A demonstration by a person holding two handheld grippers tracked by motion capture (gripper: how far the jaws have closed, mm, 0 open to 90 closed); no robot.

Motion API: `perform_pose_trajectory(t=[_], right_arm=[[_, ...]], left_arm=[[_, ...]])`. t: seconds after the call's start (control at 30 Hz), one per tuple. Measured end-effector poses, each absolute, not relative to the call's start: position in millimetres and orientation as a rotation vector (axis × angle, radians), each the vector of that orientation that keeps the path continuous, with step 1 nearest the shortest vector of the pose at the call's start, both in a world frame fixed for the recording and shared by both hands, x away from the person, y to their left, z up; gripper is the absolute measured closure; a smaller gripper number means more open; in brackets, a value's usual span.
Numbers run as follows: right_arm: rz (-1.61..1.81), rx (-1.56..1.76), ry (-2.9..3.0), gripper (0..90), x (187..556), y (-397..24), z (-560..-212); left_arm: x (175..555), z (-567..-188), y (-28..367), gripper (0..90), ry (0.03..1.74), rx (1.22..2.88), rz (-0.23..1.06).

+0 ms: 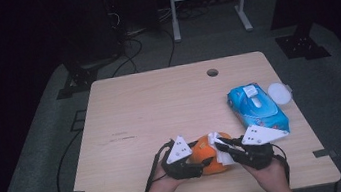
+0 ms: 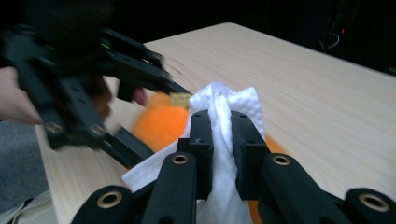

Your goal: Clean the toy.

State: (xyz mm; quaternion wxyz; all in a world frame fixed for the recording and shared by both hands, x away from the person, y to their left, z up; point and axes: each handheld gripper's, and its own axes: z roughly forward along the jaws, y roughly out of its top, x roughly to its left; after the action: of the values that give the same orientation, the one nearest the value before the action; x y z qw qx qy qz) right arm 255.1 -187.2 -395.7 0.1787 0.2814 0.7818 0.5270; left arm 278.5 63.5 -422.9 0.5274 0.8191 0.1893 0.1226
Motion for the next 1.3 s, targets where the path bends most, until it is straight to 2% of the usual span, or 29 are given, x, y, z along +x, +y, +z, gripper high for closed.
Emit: perform_pose_trajectory(t=[0.2, 0.4, 0.63, 0.67, 0.77, 1.0, 1.13, 1.3], right_arm=[[1.481, 0.914, 2.225, 79.5, 268, -197, -411], [1.526, 0.81, 2.232, 79.5, 255, -181, -399], [1.49, 0.853, 2.258, 79.5, 262, -186, -412], [1.485, 0.851, 2.256, 79.6, 262, -186, -412], [1.48, 0.862, 2.256, 79.6, 263, -188, -414], [1.476, 0.981, 2.227, 79.6, 271, -204, -419], [1.542, 0.895, 2.207, 79.5, 259, -192, -403], [1.545, 0.788, 2.215, 79.6, 250, -175, -395]], left_arm=[[277, -422, 64, 36.7, 0.451, 1.95, 0.291], [277, -426, 59, 31.8, 0.437, 1.958, 0.303], [287, -433, 65, 11.3, 0.468, 1.939, 0.244], [289, -434, 66, 10.5, 0.479, 1.935, 0.221], [290, -436, 67, 11.0, 0.485, 1.931, 0.2], [287, -434, 68, 27.0, 0.48, 1.93, 0.224], [282, -428, 64, 35.9, 0.459, 1.936, 0.268], [274, -420, 60, 37.6, 0.42, 1.958, 0.318]])
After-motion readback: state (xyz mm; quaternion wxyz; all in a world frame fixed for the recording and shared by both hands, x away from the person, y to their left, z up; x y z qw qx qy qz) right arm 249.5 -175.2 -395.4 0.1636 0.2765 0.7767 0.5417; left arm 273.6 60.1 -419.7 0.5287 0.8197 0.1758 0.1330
